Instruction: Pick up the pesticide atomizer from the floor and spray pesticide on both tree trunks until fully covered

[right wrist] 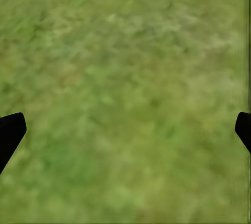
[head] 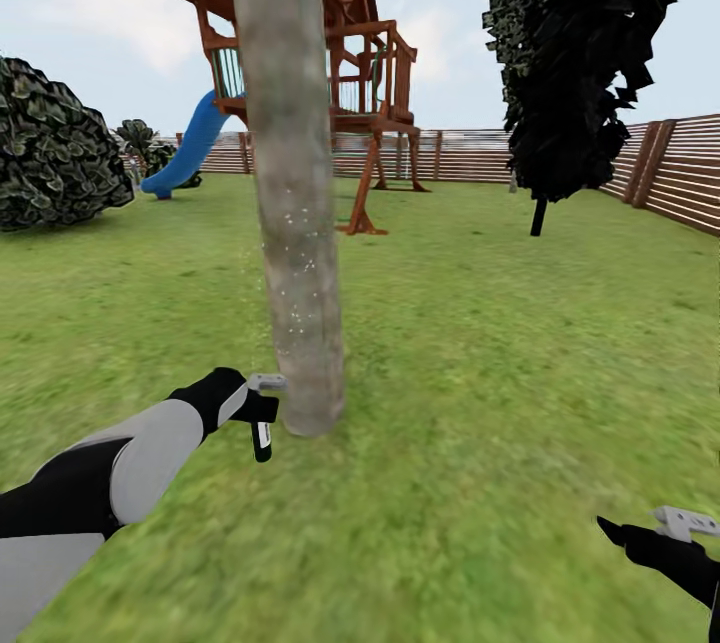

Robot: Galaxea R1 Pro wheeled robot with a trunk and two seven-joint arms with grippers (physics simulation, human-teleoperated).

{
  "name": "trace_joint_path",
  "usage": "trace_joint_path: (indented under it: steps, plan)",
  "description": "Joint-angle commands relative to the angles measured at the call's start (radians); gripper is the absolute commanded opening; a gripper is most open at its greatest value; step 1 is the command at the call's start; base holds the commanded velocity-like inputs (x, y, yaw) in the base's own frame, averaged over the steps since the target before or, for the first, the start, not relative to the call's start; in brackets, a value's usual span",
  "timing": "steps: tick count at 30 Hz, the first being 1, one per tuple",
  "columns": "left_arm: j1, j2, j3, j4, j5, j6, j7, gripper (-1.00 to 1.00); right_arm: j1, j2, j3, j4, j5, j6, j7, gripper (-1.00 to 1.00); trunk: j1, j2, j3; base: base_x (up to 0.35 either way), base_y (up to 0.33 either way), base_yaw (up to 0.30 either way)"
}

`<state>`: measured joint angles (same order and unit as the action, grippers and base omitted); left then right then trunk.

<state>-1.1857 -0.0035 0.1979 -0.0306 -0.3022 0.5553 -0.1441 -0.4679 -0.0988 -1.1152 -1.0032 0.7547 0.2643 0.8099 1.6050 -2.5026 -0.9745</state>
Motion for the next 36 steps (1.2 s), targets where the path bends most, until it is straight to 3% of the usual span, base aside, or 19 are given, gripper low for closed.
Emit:
trace_joint_path:
  steps: [1, 18, 22, 29, 36]
  plan:
    - [0.0, 0.0, 0.0, 0.0, 0.0, 0.0, 0.0, -1.0, 0.0, 0.0, 0.0, 0.0, 0.0, 0.0, 0.0, 1.0, 0.0, 0.0, 0.0, 0.002, -0.349, 0.133]
    - [0.0, -0.001, 0.0, 0.0, 0.001, 0.0, 0.0, -1.0, 0.0, 0.001, 0.0, 0.0, 0.0, 0.0, 0.0, 1.0, 0.0, 0.0, 0.0, 0.069, -0.347, 0.25]
    - [0.0, -0.001, 0.0, 0.0, 0.002, 0.0, 0.0, -1.0, 0.0, 0.001, 0.001, 0.0, 0.0, 0.0, 0.0, 1.0, 0.0, 0.0, 0.0, 0.037, -0.085, 0.255]
    - [0.0, -0.002, 0.0, 0.0, 0.002, 0.0, 0.0, -1.0, 0.0, -0.005, 0.0, 0.0, 0.0, -0.001, 0.0, 1.0, 0.0, 0.0, 0.0, 0.001, -0.242, 0.047]
    - [0.0, -0.004, -0.002, 0.0, 0.002, 0.0, 0.0, -1.0, 0.0, -0.005, 0.0, 0.0, 0.0, 0.0, -0.002, 1.0, 0.0, 0.0, 0.0, 0.0, -0.321, 0.24]
